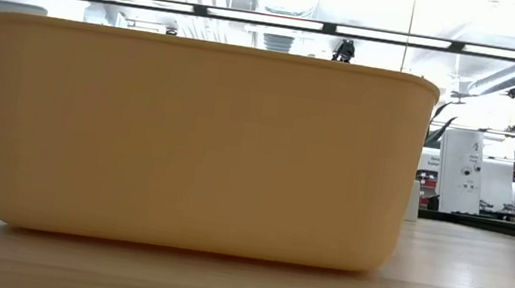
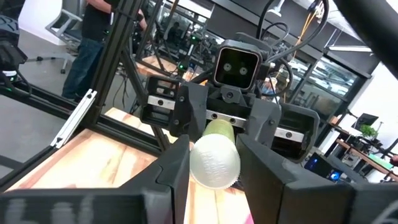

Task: Pick and place medicine bottles into bin by pill shape (circle, oval)
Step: Put the yellow tablet bottle into the yellow bin

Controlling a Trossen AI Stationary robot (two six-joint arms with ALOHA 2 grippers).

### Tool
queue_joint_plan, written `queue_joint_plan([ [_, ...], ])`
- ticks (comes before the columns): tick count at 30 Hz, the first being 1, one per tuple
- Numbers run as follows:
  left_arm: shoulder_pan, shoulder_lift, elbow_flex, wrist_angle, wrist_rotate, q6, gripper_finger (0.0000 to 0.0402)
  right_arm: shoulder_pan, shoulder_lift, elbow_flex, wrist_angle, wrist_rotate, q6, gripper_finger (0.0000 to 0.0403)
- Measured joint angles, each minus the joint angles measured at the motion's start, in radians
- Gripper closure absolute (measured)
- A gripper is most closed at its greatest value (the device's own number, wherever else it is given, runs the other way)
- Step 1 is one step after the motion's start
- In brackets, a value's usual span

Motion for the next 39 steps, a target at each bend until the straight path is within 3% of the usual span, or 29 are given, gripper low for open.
queue_joint_plan([
  [11, 0.001, -0.042, 0.0, -0.08, -0.044, 0.001, 0.017, 0.0, -0.009, 0.003, -0.049, 0.025, 0.036, 0.0294],
  [16, 0.001, -0.127, -0.002, -0.228, -0.045, 0.0, 0.0166, 0.0, -0.031, 0.07, -0.263, 0.032, 0.107, 0.0294],
  [22, 0.001, -0.242, -0.016, -0.366, -0.045, 0.0, 0.0166, 0.0, -0.036, 0.238, -0.711, 0.023, 0.255, 0.0293],
  [26, 0.002, -0.302, -0.019, -0.415, -0.053, 0.001, 0.0166, -0.012, -0.034, 0.369, -1.03, -0.051, 0.392, 0.0294],
  [29, 0.003, -0.332, -0.019, -0.424, -0.054, 0.009, 0.0166, -0.037, -0.033, 0.444, -1.189, -0.167, 0.508, 0.0294],
  [35, 0.004, -0.371, -0.019, -0.424, -0.063, 0.064, 0.0166, -0.105, -0.026, 0.555, -1.405, -0.353, 0.74, 0.0294],
  [39, 0.004, -0.375, -0.019, -0.424, -0.113, 0.102, 0.0166, -0.129, -0.005, 0.585, -1.476, -0.412, 0.844, 0.0294],
])
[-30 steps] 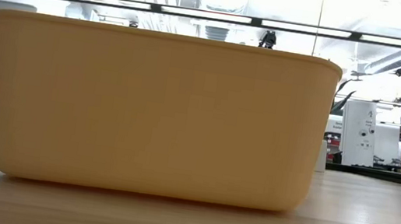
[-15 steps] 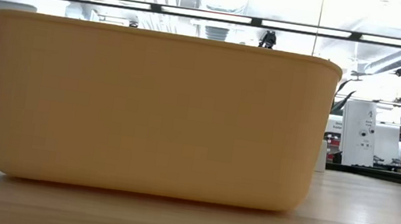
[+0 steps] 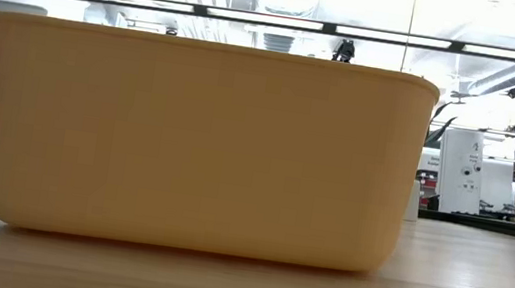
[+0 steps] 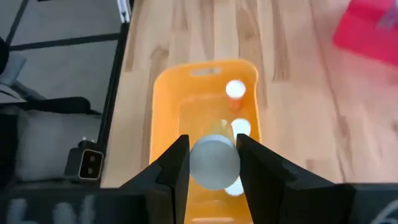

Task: Pick and place medicine bottles into bin by pill shape (circle, oval)
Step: Put the yellow tablet bottle into the yellow bin

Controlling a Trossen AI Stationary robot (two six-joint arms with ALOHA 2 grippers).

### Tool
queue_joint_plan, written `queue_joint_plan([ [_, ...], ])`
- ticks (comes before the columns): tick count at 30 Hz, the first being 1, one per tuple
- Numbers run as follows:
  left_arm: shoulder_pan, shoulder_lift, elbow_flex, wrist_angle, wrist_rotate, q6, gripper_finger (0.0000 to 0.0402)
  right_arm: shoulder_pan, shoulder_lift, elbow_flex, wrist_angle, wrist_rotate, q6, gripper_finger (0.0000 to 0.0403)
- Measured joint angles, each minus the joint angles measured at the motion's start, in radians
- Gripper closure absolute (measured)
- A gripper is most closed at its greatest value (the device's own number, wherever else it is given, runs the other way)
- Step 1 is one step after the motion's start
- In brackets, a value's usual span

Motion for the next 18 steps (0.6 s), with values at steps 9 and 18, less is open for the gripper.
queue_joint_plan([
  [9, 0.0, 0.001, -0.002, -0.027, -0.042, 0.009, 0.0166, -0.004, 0.127, 0.139, -0.214, -0.059, 0.119, 0.0294],
  [18, 0.0, 0.0, -0.003, -0.062, -0.042, 0.006, 0.0166, -0.005, 0.237, 0.264, -0.432, -0.121, 0.12, 0.0294],
])
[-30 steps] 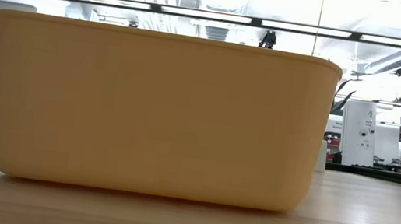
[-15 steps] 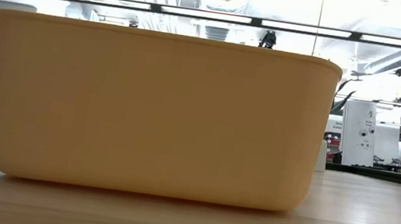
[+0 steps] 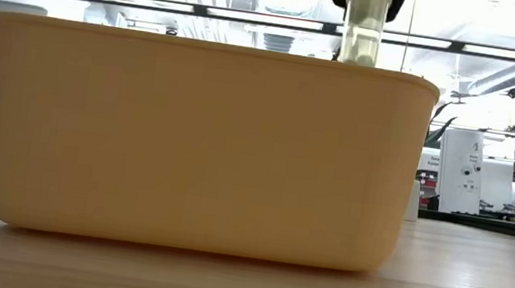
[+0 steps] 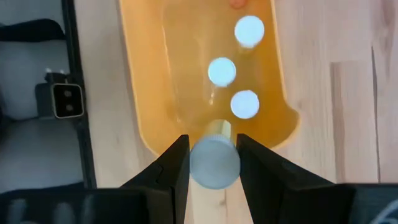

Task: Pick and place medicine bottles into bin by pill shape (circle, oval)
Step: Put the yellow tablet bottle into the yellow bin

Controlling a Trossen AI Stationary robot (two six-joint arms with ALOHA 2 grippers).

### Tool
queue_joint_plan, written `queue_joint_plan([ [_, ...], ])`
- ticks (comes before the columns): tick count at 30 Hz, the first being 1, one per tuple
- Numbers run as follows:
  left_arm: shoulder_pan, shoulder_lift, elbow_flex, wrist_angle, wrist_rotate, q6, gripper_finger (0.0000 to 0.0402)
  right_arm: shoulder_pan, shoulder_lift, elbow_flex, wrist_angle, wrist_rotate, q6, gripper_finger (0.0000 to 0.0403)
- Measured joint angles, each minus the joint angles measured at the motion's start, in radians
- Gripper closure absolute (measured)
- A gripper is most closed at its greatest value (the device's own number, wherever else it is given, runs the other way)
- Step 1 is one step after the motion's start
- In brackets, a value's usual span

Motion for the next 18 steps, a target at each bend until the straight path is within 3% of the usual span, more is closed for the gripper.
queue_joint_plan([
  [18, 0.0, -0.016, 0.0, -0.039, -0.078, 0.13, 0.0166, 0.02, 0.068, -0.047, 0.119, -0.003, 0.026, 0.0294],
])
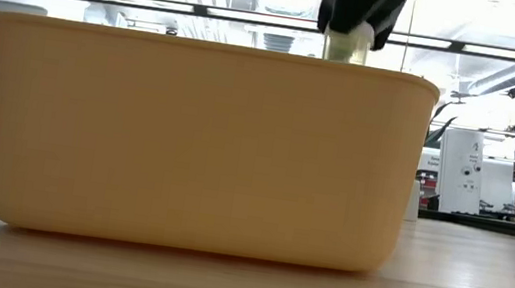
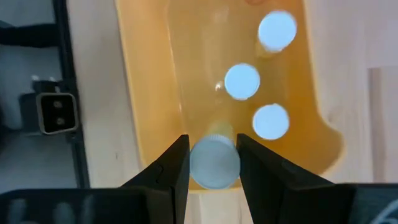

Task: Pick and place medicine bottles into bin by pill shape (circle, oval)
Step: Put the yellow tablet bottle into the yellow bin

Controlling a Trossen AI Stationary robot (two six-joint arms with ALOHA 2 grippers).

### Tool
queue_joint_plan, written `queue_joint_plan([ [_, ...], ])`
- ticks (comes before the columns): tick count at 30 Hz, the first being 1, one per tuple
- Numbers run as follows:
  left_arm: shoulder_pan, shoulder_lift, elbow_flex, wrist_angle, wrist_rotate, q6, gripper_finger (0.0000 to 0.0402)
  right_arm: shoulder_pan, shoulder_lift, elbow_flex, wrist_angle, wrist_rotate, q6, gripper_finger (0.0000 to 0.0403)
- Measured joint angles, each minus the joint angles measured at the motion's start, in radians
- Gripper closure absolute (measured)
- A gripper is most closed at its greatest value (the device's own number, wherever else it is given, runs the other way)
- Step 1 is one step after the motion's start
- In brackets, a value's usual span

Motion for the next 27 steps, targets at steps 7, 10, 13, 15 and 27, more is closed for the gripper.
queue_joint_plan([
  [7, 0.0, -0.002, -0.001, -0.003, -0.009, 0.035, 0.0166, 0.002, 0.055, 0.0, 0.004, 0.0, 0.003, 0.0294],
  [10, 0.0, -0.003, -0.001, -0.002, -0.025, 0.035, 0.0166, 0.002, 0.054, 0.0, 0.011, 0.005, 0.001, 0.0294],
  [13, 0.0, -0.003, -0.001, -0.002, -0.03, 0.035, 0.0166, 0.002, 0.054, -0.002, 0.027, 0.009, -0.004, 0.0294],
  [15, 0.0, -0.004, -0.001, -0.002, -0.03, 0.034, 0.0166, 0.002, 0.054, -0.005, 0.028, 0.008, -0.004, 0.0294],
  [27, 0.0, -0.014, -0.001, 0.0, -0.032, 0.026, 0.0166, 0.015, 0.111, -0.009, 0.059, 0.008, -0.003, 0.0284],
])
